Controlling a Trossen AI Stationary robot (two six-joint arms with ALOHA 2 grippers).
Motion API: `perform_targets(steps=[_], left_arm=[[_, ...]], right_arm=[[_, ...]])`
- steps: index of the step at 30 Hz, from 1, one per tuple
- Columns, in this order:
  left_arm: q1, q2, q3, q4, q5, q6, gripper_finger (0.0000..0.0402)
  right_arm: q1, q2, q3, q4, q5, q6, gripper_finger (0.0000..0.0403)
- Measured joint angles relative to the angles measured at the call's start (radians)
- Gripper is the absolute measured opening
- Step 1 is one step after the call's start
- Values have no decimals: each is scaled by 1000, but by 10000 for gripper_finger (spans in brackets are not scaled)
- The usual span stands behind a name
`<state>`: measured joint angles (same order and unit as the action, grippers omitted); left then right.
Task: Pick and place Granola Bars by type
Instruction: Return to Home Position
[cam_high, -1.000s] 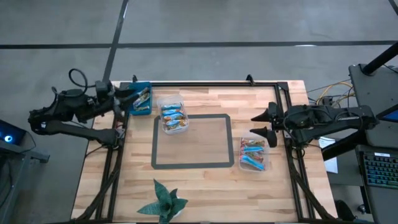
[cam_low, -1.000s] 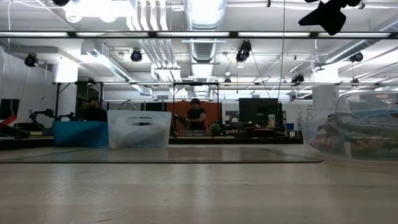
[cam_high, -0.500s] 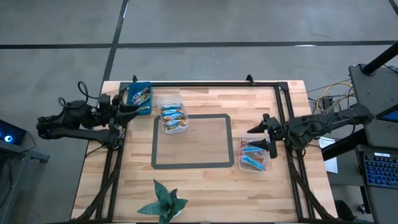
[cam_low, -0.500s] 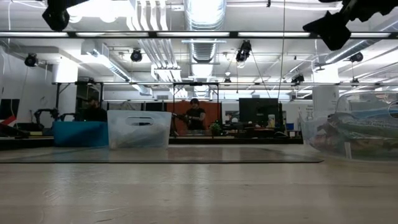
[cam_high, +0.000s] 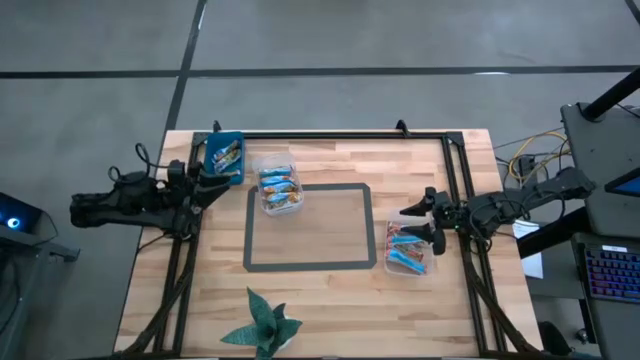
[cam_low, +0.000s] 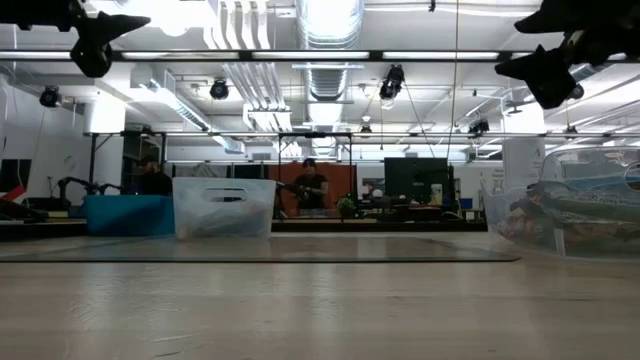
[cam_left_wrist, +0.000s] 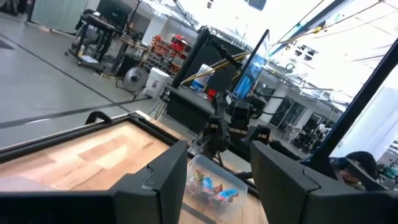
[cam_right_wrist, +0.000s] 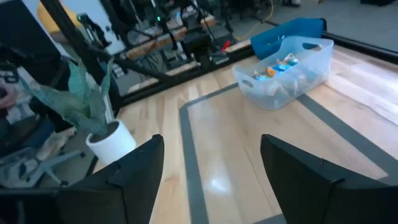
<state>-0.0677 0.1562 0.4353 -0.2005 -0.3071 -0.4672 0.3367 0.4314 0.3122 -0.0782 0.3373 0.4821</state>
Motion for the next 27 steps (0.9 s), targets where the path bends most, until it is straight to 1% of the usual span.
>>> perform_targets(steps=[7, 13, 16, 19, 20, 27], left_arm=[[0, -17, -17, 26, -7, 19, 159], [0, -60, -128, 212, -7, 44, 159], [0, -80, -181, 268, -7, 37, 159], [0, -104, -219, 288, -5, 18, 159], [0, -111, -230, 296, -5, 8, 159], [-2, -155, -285, 299, -4, -24, 159]], right_arm=[[0, -159, -87, 18, 7, -11, 263], [-1, -314, -144, -14, 9, -28, 267], [-1, -374, -163, -61, 55, -14, 264], [-1, -432, -187, -68, 97, -7, 260], [-1, -432, -194, -62, 110, -6, 258], [-1, -431, -223, -59, 116, 48, 254]])
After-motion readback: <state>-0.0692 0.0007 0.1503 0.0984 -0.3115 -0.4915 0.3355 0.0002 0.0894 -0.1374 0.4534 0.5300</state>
